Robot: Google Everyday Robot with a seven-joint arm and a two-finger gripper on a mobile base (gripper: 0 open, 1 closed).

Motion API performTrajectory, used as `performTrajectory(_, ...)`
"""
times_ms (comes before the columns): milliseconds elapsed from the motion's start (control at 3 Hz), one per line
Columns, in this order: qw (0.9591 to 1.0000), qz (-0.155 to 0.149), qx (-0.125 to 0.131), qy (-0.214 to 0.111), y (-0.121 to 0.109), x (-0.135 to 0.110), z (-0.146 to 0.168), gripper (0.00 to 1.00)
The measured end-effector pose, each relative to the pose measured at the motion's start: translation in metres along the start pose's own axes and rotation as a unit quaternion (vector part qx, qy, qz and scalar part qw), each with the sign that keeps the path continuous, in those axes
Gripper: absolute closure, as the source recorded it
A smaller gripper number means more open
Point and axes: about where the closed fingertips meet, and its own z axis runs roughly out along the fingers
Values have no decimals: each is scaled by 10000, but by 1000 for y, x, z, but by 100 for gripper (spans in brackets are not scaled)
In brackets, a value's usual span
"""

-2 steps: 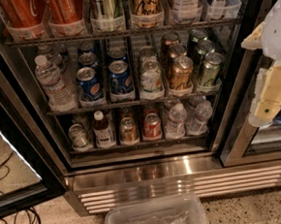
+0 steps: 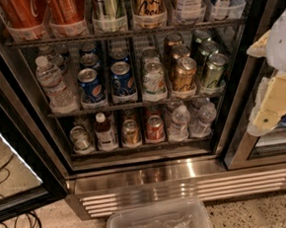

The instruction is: Pick water bottle from bottom shelf of fridge

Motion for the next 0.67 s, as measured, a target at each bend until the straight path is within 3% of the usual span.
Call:
performTrajectory(333, 9972, 594, 47, -457, 28, -11, 19, 0)
performTrajectory(667, 9878, 1300, 23, -857, 55, -23, 76, 0)
